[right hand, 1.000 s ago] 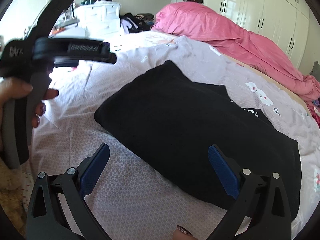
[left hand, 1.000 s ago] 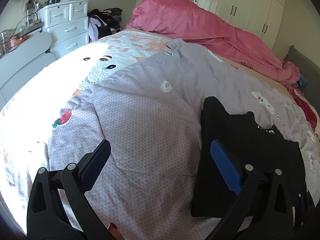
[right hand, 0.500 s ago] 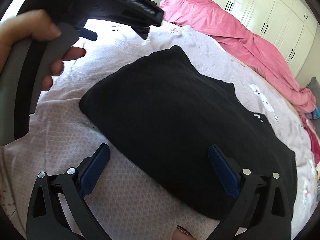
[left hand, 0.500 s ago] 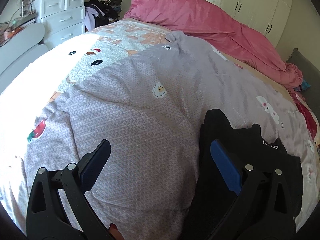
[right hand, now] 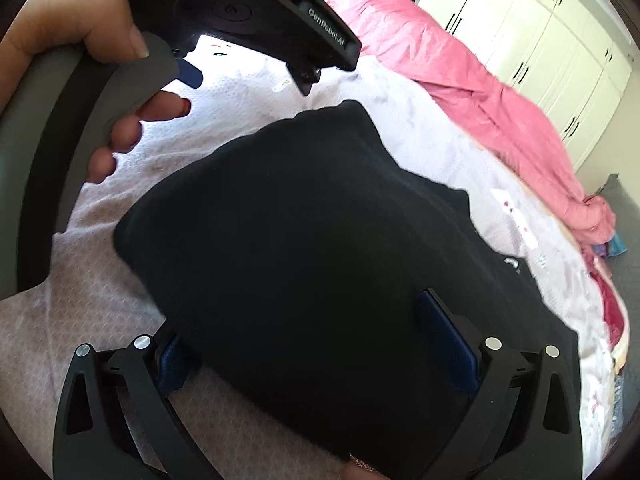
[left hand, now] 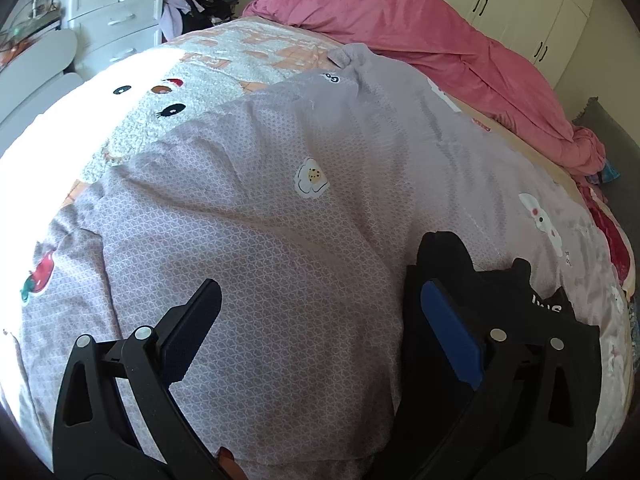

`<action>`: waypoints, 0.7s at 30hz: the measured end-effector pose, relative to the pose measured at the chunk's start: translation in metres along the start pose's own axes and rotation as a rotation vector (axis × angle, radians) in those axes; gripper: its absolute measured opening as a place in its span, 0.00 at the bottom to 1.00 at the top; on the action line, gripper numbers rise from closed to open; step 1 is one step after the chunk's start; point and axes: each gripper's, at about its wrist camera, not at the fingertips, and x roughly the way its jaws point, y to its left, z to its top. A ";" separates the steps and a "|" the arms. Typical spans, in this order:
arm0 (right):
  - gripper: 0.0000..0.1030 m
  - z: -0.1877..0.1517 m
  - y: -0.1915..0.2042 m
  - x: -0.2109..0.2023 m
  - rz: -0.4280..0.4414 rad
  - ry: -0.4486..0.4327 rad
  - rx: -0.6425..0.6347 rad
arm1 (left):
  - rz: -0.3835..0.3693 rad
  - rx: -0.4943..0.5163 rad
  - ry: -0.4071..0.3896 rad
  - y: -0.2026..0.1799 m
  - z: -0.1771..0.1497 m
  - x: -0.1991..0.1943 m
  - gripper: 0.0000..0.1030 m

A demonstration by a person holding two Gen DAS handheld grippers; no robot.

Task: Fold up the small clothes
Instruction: 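Bring both grippers to the folded shirt's side edge and close on it, then lift the gripped edge with both grippers and fold it over the shirt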

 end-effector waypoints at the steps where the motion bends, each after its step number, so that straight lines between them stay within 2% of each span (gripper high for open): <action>1: 0.96 0.001 0.001 0.001 -0.011 -0.011 -0.010 | -0.005 0.000 0.003 0.000 0.000 0.000 0.91; 6: 0.93 0.001 0.002 -0.002 -0.047 -0.059 -0.019 | -0.032 0.000 0.006 -0.004 -0.003 -0.006 0.91; 10: 0.63 0.001 0.002 -0.013 -0.032 -0.116 -0.034 | -0.050 0.007 0.003 -0.008 -0.003 -0.009 0.91; 11: 0.56 0.000 0.002 -0.015 -0.026 -0.125 -0.037 | -0.068 0.002 0.003 -0.009 -0.004 -0.010 0.91; 13: 0.37 0.000 0.000 -0.020 -0.013 -0.147 -0.034 | -0.116 -0.018 0.008 -0.008 -0.004 -0.009 0.91; 15: 0.24 -0.001 -0.008 -0.026 0.003 -0.170 -0.003 | -0.184 -0.049 0.022 -0.008 -0.006 -0.006 0.91; 21: 0.21 -0.007 -0.024 -0.040 0.007 -0.224 0.050 | -0.321 -0.076 0.053 -0.022 -0.010 -0.003 0.91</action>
